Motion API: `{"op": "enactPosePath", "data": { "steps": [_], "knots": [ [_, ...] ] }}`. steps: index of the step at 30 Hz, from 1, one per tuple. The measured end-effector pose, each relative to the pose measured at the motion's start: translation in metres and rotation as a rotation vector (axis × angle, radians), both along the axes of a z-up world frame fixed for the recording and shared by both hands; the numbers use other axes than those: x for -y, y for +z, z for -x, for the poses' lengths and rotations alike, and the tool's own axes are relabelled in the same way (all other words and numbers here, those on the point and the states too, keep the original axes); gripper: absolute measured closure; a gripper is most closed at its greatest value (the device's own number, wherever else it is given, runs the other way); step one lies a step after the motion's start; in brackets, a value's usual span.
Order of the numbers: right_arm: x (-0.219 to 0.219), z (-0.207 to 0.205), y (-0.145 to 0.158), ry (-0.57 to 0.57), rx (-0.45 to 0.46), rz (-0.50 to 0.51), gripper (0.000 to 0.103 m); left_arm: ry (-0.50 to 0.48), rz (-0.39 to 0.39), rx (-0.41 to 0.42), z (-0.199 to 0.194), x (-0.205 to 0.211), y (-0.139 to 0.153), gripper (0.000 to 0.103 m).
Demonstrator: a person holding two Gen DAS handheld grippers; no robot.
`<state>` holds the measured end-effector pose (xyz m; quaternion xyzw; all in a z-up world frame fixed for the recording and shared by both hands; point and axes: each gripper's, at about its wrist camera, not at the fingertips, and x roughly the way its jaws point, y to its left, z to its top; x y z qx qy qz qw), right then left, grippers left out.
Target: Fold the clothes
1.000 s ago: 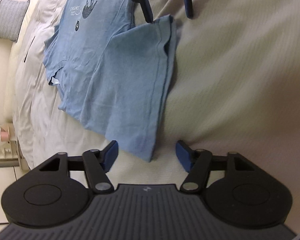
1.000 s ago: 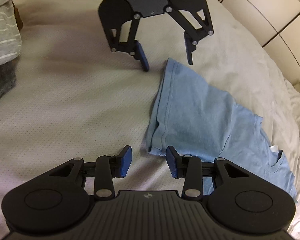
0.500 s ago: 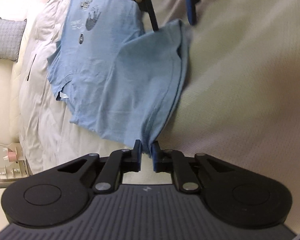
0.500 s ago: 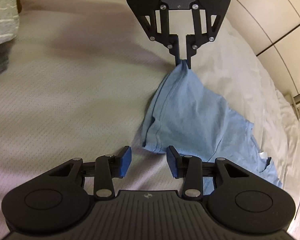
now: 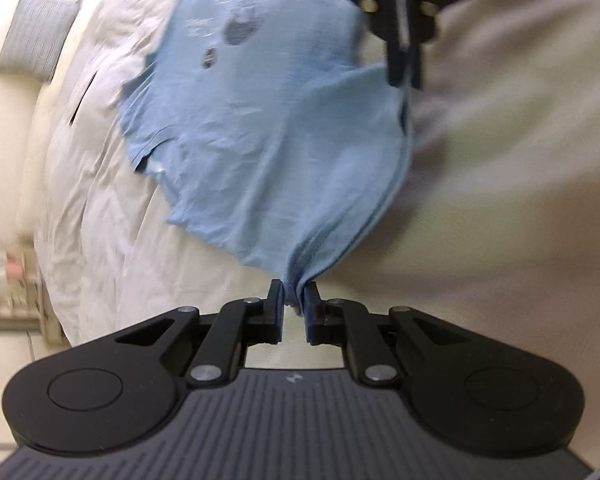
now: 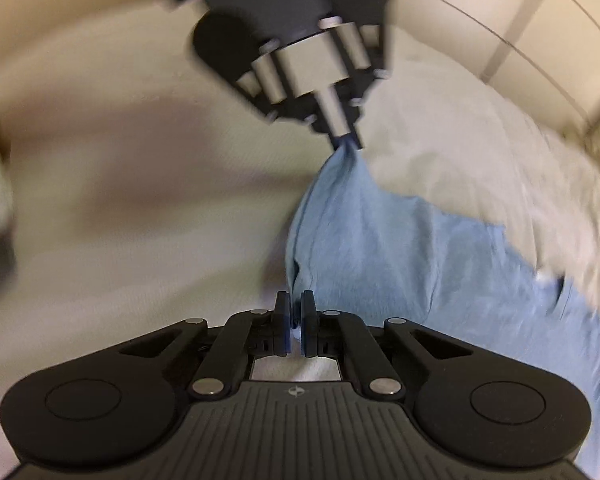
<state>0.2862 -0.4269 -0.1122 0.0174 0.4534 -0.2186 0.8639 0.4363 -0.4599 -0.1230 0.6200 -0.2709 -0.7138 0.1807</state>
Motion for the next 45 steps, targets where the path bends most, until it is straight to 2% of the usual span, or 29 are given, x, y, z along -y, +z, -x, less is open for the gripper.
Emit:
{"op": "enactPosePath", "data": {
  "steps": [4,7,12,18,20,22,25,27,30,33,36,38,41,44,45],
  "knots": [
    [0.031,0.017,0.02,-0.189,0.143,-0.164,0.101,0.046,-0.052,-0.027,0.014,0.027,0.011,0.095],
    [0.049,0.033,0.024,-0.291,0.201,-0.245,0.101,0.072,-0.1,-0.029,0.025,0.045,0.011,0.095],
    [0.067,0.059,0.014,-0.432,0.237,-0.351,0.1,0.133,-0.14,-0.042,0.04,0.068,-0.001,0.093],
    [0.081,0.081,0.004,-0.558,0.254,-0.432,0.1,0.28,-0.149,-0.112,0.045,0.093,-0.011,0.088],
    [0.082,0.084,0.001,-0.576,0.249,-0.44,0.097,0.317,-0.141,-0.107,0.044,0.097,-0.013,0.087],
    [0.081,0.087,0.0,-0.596,0.239,-0.436,0.089,0.358,-0.13,-0.11,0.041,0.098,-0.012,0.085],
    [0.081,0.094,0.002,-0.634,0.229,-0.428,0.089,0.459,-0.139,-0.161,0.031,0.098,-0.004,0.084],
    [0.079,0.098,0.005,-0.639,0.231,-0.397,0.088,0.522,-0.156,-0.216,0.027,0.094,0.003,0.084],
    [0.063,0.09,0.016,-0.53,0.248,-0.351,0.088,0.569,-0.197,-0.293,0.028,0.084,0.005,0.084],
    [0.056,0.071,0.013,-0.4,0.239,-0.352,0.088,0.563,-0.233,-0.309,0.036,0.079,-0.005,0.083],
    [0.054,0.053,0.0,-0.331,0.204,-0.362,0.089,0.566,-0.242,-0.327,0.044,0.084,-0.015,0.083],
    [0.058,0.049,-0.01,-0.335,0.174,-0.362,0.091,0.598,-0.223,-0.341,0.046,0.092,-0.02,0.083],
    [0.066,0.057,-0.012,-0.41,0.158,-0.342,0.091,0.676,-0.217,-0.393,0.04,0.108,-0.019,0.083],
    [0.065,0.071,-0.003,-0.433,0.179,-0.352,0.086,0.676,-0.302,-0.495,0.03,0.114,-0.006,0.08],
    [0.064,0.074,0.001,-0.432,0.185,-0.346,0.084,0.657,-0.332,-0.512,0.028,0.114,-0.002,0.075]
  ]
}}
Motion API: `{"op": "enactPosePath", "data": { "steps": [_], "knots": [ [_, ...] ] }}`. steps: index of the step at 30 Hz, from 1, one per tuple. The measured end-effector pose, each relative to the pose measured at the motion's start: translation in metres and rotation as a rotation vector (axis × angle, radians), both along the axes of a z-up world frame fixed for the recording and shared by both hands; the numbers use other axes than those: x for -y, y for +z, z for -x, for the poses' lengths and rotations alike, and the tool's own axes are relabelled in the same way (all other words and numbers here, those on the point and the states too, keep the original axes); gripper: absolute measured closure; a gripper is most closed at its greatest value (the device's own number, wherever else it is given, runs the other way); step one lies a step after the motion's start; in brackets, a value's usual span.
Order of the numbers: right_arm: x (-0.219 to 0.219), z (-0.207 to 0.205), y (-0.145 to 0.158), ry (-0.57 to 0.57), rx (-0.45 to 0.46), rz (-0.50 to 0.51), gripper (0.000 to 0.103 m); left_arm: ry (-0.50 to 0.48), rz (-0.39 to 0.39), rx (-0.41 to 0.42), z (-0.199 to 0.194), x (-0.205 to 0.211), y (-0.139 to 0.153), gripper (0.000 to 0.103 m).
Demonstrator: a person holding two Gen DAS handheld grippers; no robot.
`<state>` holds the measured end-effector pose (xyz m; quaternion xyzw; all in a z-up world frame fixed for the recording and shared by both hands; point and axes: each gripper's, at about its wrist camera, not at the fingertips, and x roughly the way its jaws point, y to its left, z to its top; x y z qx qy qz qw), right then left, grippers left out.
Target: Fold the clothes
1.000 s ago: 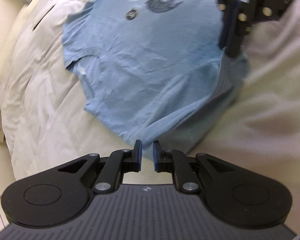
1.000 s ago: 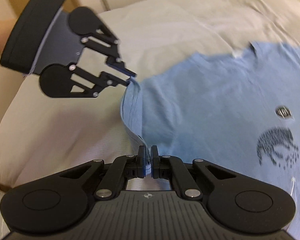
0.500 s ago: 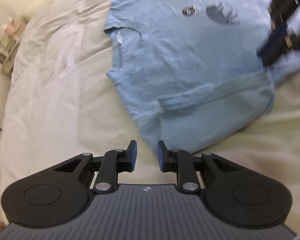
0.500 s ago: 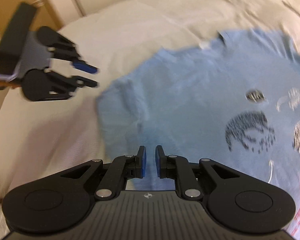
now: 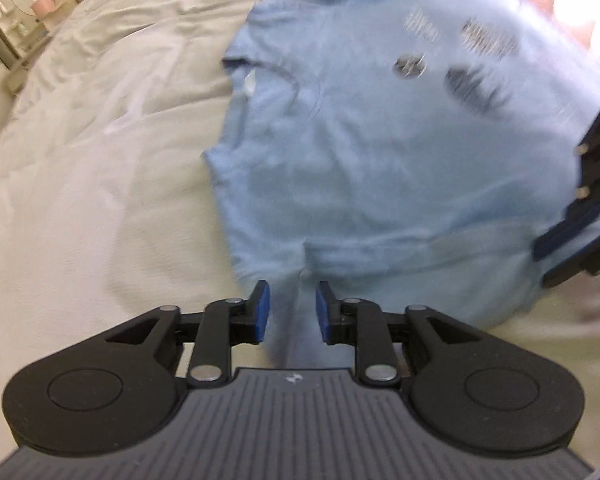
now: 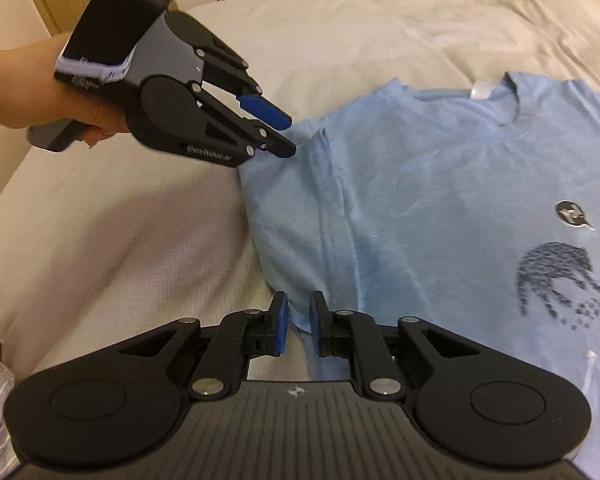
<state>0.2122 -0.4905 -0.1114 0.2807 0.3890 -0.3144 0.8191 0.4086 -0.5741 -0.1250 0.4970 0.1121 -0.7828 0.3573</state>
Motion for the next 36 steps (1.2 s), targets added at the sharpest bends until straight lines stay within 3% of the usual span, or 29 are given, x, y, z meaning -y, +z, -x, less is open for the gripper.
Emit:
{"op": "enactPosePath", "data": {
  "steps": [2,4,9,11,12,15,16,17,19,23,31,36],
  "knots": [
    [-0.002,0.007,0.005,-0.013,0.006,0.002,0.072,-0.037,-0.023,-0.017,0.001,0.002,0.003,0.071],
    [-0.003,0.012,0.008,-0.034,0.012,-0.003,0.067,-0.071,-0.049,-0.03,0.004,0.007,0.003,0.07],
    [0.002,0.021,0.005,-0.11,0.05,-0.061,0.067,-0.087,-0.146,-0.072,0.011,0.03,-0.008,0.071],
    [0.006,0.025,0.0,-0.139,0.069,-0.097,0.067,-0.083,-0.177,-0.075,0.012,0.037,-0.013,0.083],
    [0.009,0.026,-0.003,-0.155,0.08,-0.114,0.067,-0.087,-0.182,-0.07,0.012,0.039,-0.013,0.098],
    [0.017,0.028,-0.007,-0.182,0.094,-0.142,0.069,-0.086,-0.169,-0.078,0.01,0.038,-0.007,0.101],
    [0.019,0.027,-0.007,-0.187,0.097,-0.147,0.075,-0.077,-0.158,-0.085,0.007,0.038,-0.003,0.101],
    [0.021,0.027,-0.007,-0.188,0.103,-0.153,0.09,-0.065,-0.147,-0.092,0.005,0.038,0.0,0.101],
    [0.026,0.027,-0.004,-0.192,0.115,-0.154,0.096,-0.029,-0.132,-0.103,-0.001,0.041,0.003,0.101],
    [0.033,0.024,-0.001,-0.192,0.108,-0.121,0.097,0.021,-0.142,-0.086,-0.005,0.048,-0.008,0.099],
    [0.021,0.027,0.006,-0.189,0.039,-0.039,0.087,0.124,-0.099,-0.049,-0.012,0.037,-0.01,0.078],
    [-0.003,0.012,0.021,-0.048,0.067,0.027,0.087,0.13,-0.077,-0.061,-0.02,0.014,0.001,0.078]
  ]
}}
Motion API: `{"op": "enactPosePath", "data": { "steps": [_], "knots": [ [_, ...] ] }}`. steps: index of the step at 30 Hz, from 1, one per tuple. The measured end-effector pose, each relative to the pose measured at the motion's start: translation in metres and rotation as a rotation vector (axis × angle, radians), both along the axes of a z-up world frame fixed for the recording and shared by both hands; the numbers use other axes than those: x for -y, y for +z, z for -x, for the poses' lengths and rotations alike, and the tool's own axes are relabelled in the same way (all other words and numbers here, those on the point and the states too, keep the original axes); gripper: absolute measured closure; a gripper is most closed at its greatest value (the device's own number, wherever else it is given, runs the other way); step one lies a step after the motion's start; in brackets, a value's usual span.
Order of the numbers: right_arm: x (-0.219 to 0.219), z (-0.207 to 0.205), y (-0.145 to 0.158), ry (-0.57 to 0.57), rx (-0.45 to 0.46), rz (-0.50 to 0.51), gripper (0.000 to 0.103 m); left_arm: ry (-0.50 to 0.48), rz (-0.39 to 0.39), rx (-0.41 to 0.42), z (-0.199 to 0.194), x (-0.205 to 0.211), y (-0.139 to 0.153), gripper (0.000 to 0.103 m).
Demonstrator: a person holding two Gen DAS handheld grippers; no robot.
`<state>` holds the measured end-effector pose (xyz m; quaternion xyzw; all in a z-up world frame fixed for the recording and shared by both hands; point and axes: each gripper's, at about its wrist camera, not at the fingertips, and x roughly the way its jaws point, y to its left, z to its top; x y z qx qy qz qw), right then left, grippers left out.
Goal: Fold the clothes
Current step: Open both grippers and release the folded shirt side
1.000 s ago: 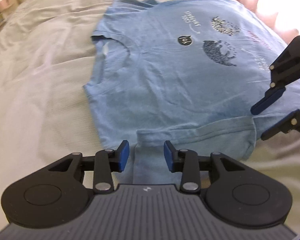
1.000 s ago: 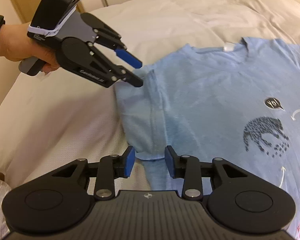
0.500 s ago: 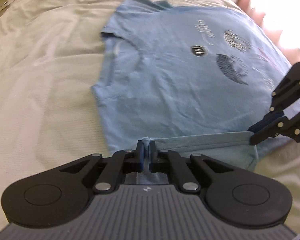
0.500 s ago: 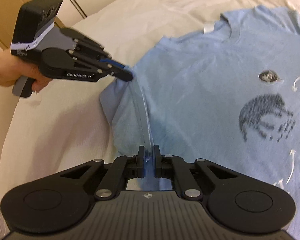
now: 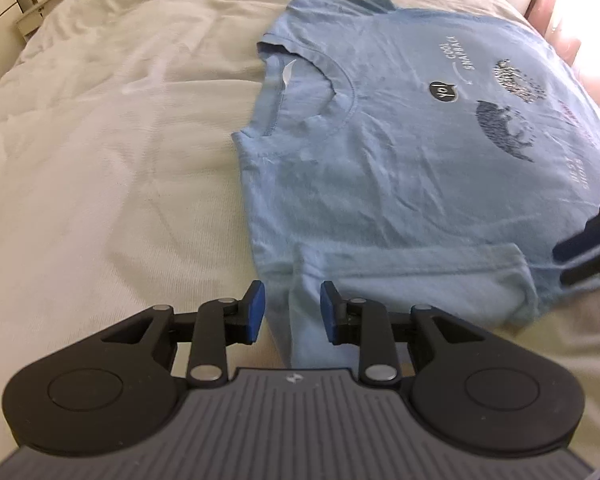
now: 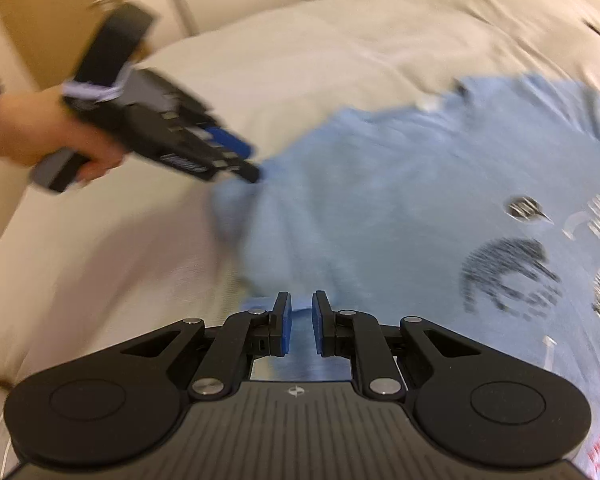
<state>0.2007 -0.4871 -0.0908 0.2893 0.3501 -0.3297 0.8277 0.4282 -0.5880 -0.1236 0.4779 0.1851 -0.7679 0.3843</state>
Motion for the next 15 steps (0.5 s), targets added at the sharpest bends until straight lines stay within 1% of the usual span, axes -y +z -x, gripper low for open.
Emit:
{"op": "enactPosePath", "data": {
  "steps": [3,6,9,11,15],
  "knots": [
    [-0.007,-0.021,0.001,0.097,0.002,0.05,0.087,-0.026,-0.021,0.011,0.002,-0.011,-0.005,0.078],
    [-0.001,-0.036,-0.007,0.116,-0.012,0.077,0.087,-0.058,-0.025,0.068,0.006,-0.017,-0.018,0.077],
    [0.007,-0.04,-0.029,0.118,-0.087,-0.002,0.086,-0.045,-0.013,0.098,0.004,-0.015,-0.029,0.075],
    [0.002,-0.032,-0.038,0.111,-0.1,-0.036,0.086,-0.033,-0.001,0.113,0.002,-0.011,-0.033,0.073],
    [-0.01,-0.016,-0.042,0.12,-0.117,-0.06,0.087,-0.015,0.008,0.123,-0.001,-0.005,-0.038,0.071]
  ]
}}
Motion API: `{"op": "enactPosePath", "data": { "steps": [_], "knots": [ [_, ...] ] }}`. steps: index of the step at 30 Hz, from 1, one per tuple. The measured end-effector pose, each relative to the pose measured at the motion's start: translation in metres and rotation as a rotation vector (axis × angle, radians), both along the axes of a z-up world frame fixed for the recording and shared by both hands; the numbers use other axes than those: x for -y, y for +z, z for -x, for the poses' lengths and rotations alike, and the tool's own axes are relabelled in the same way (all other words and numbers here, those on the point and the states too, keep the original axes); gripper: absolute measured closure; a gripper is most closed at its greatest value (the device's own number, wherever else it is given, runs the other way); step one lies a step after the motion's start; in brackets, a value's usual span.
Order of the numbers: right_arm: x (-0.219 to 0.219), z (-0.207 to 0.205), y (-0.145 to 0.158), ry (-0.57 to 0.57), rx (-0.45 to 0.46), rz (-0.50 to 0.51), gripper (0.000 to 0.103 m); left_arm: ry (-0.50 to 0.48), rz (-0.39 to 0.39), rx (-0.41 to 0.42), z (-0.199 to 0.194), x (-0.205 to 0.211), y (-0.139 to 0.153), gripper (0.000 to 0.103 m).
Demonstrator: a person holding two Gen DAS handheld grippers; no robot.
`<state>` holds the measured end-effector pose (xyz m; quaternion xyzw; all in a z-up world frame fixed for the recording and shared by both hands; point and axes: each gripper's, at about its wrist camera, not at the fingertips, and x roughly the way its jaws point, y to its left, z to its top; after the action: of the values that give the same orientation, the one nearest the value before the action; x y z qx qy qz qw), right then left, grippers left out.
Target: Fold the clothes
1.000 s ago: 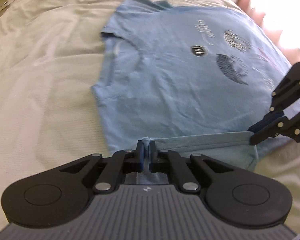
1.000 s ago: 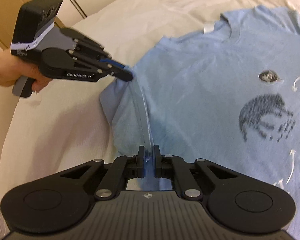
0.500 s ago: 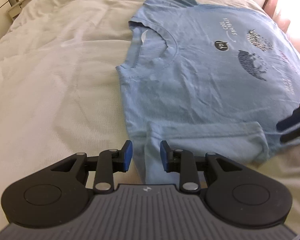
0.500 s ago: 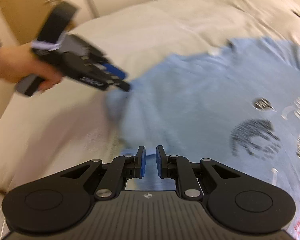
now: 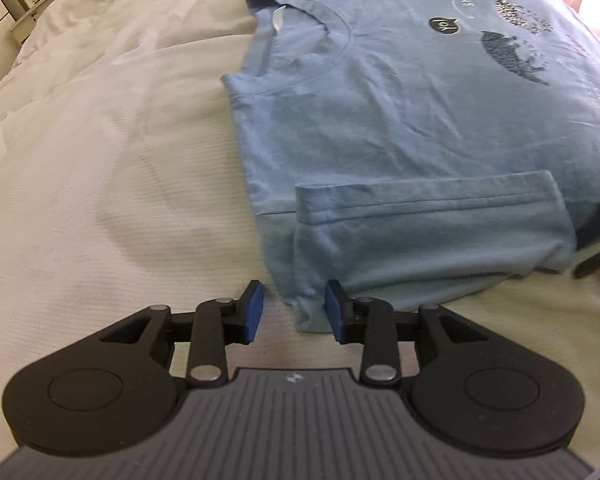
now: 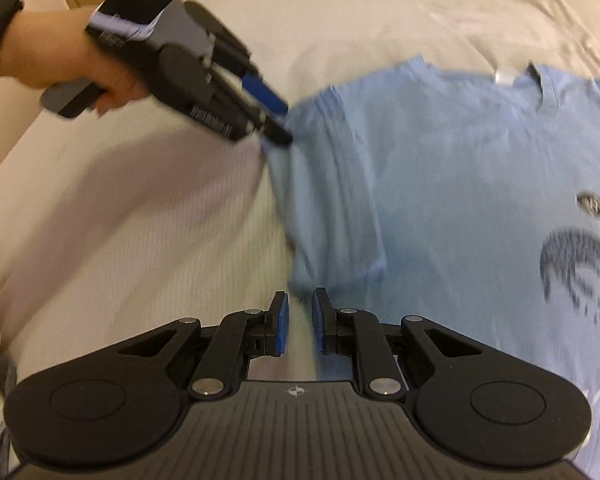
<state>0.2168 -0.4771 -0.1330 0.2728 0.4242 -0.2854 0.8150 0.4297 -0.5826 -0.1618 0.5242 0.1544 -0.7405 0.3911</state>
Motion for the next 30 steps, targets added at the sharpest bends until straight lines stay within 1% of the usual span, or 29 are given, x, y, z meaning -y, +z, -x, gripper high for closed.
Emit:
{"op": "enactPosePath", "data": {
  "steps": [4,6,9,13,15,17,20,21,22,23,24,27,29,30],
  "knots": [
    [-0.004,0.006,0.006,-0.003,-0.004,-0.02,0.087,0.019,0.011,0.017,-0.003,-0.001,0.007,0.071],
    [-0.008,0.009,0.013,-0.002,-0.005,-0.03,0.086,0.042,0.019,0.018,-0.004,-0.004,0.016,0.072],
    [-0.015,0.016,0.025,-0.007,0.005,-0.027,0.085,0.068,0.051,-0.028,-0.002,-0.012,0.037,0.073],
    [-0.02,0.022,0.04,-0.028,0.017,-0.039,0.083,0.102,0.062,-0.053,0.01,-0.022,0.051,0.073],
    [-0.023,0.028,0.05,-0.037,0.014,-0.04,0.08,0.144,0.061,-0.056,0.018,-0.029,0.057,0.073],
    [-0.026,0.035,0.061,-0.047,0.008,-0.036,0.072,0.199,0.06,-0.067,0.025,-0.04,0.068,0.073],
    [-0.034,0.055,0.083,-0.067,-0.016,-0.007,0.065,0.287,0.057,-0.093,0.036,-0.063,0.085,0.071],
    [-0.036,0.063,0.089,-0.08,-0.026,0.003,0.064,0.317,0.056,-0.101,0.04,-0.071,0.091,0.067],
    [-0.037,0.071,0.096,-0.092,-0.035,0.012,0.06,0.342,0.056,-0.108,0.045,-0.079,0.097,0.062],
    [-0.038,0.081,0.103,-0.109,-0.046,0.022,0.056,0.364,0.056,-0.113,0.05,-0.088,0.103,0.059],
    [-0.039,0.093,0.111,-0.128,-0.054,0.03,0.055,0.385,0.057,-0.117,0.057,-0.097,0.108,0.055],
    [-0.039,0.125,0.131,-0.178,-0.07,0.052,0.051,0.435,0.057,-0.123,0.079,-0.124,0.124,0.051],
    [-0.036,0.147,0.143,-0.201,-0.077,0.063,0.047,0.473,0.063,-0.119,0.099,-0.137,0.139,0.044],
    [-0.034,0.158,0.147,-0.209,-0.077,0.066,0.047,0.496,0.07,-0.119,0.108,-0.142,0.146,0.037]
  ]
}}
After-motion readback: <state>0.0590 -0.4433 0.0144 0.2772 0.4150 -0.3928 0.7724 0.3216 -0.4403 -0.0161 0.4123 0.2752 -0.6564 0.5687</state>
